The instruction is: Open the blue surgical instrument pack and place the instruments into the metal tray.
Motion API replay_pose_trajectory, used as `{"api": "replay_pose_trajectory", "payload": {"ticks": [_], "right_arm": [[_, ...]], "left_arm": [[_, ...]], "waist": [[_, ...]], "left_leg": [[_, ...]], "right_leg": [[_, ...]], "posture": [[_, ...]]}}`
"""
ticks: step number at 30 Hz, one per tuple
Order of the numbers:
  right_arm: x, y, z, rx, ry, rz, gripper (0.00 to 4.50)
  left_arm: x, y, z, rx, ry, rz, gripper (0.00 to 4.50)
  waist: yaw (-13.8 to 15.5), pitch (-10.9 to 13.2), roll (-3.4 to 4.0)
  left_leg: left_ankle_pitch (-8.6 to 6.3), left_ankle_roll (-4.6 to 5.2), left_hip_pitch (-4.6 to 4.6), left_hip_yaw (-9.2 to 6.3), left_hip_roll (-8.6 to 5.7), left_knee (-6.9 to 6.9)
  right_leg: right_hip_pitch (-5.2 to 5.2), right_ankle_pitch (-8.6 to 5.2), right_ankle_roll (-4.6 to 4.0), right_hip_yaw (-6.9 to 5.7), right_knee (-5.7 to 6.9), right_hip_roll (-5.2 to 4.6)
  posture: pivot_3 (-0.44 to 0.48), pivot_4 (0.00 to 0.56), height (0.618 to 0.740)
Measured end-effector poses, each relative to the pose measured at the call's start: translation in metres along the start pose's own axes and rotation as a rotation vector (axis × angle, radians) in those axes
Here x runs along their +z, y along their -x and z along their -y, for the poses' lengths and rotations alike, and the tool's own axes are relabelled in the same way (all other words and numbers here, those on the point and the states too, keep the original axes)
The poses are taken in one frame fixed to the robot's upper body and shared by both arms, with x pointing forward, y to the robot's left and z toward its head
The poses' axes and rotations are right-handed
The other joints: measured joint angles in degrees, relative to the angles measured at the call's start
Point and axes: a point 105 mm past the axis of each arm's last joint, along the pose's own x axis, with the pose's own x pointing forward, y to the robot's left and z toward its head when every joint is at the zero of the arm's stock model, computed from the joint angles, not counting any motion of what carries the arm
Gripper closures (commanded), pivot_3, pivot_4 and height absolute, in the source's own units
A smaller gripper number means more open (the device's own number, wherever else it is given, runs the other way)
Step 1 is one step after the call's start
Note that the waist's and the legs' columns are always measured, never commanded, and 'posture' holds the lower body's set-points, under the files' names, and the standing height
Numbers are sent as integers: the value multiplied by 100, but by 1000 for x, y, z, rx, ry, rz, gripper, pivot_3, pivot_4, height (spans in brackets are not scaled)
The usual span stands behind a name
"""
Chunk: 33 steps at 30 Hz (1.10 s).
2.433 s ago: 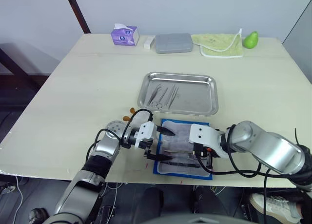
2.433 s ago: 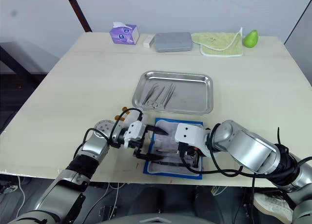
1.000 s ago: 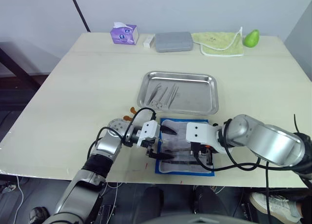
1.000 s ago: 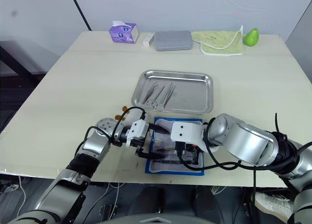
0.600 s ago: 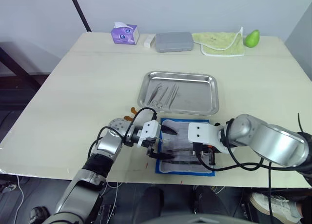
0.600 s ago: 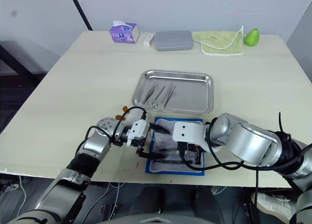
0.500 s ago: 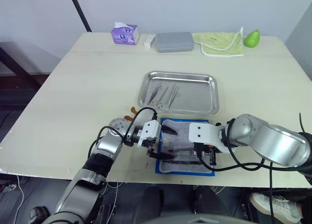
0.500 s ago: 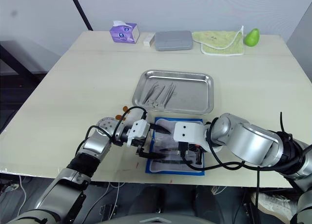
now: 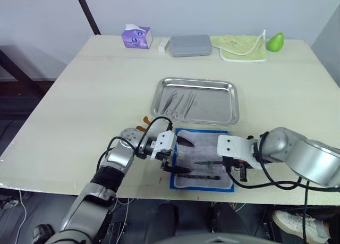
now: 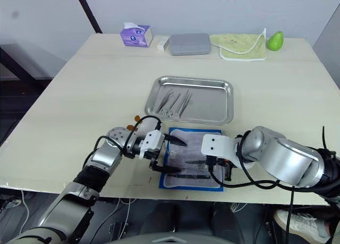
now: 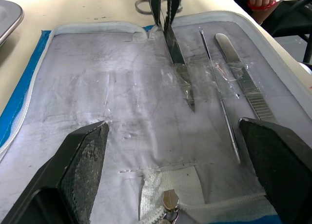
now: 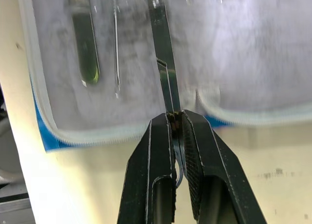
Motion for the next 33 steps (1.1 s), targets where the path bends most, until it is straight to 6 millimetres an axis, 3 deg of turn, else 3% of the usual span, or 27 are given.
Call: {"api": "replay_pose_trajectory", "payload": {"ticks": [5,7,14,21,24,28,30,33], "right_arm": [[-21,10,2,-22,-34,-30,4479],[-38,25,10,-76,-70,-53,4479],[-37,53,19,-103,-147,77,4479],[-3,59,34,-147,-241,349,4479],[27,59,57,-230,-336,503,4479],[43,60,73,-302,-405,517,4479],[68,45,99,-342,-608,532,4479],[77,34,112,-373,-706,528,4479]], "left_arm": [[0,-1,0,-2,-1,-1,0],[0,-1,0,-2,-2,-2,0],[0,0,0,-2,-2,-4,0],[-1,0,0,-1,-2,-1,0],[-1,-1,0,2,0,2,0],[-1,-1,1,8,0,7,0],[-2,0,1,32,9,13,0],[-2,0,1,36,11,15,0]], "waist": [[11,0,0],[11,-1,1],[1,-4,6],[2,-7,3],[-1,-10,16],[4,-10,19],[-6,-14,25],[-22,-16,28]], "left_leg": [[0,0,0,1,-1,0],[0,0,0,2,-1,0],[0,0,5,7,1,-1],[0,0,6,7,1,-1],[0,1,5,7,-1,-1],[1,1,0,0,-3,-3],[1,2,4,-6,-9,-2],[1,2,5,-3,-12,-3]], "right_leg": [[1,0,1,0,-1,-1],[1,-1,1,0,-1,-2],[4,0,1,4,0,2],[6,1,0,6,0,6],[5,1,0,9,6,6],[3,1,-1,2,7,2],[3,1,-2,0,13,2],[3,2,-1,8,17,1]], "posture": [[0,150,740],[0,150,740],[0,150,740],[0,150,740],[0,150,740],[0,150,740],[0,150,740],[0,150,740]]}}
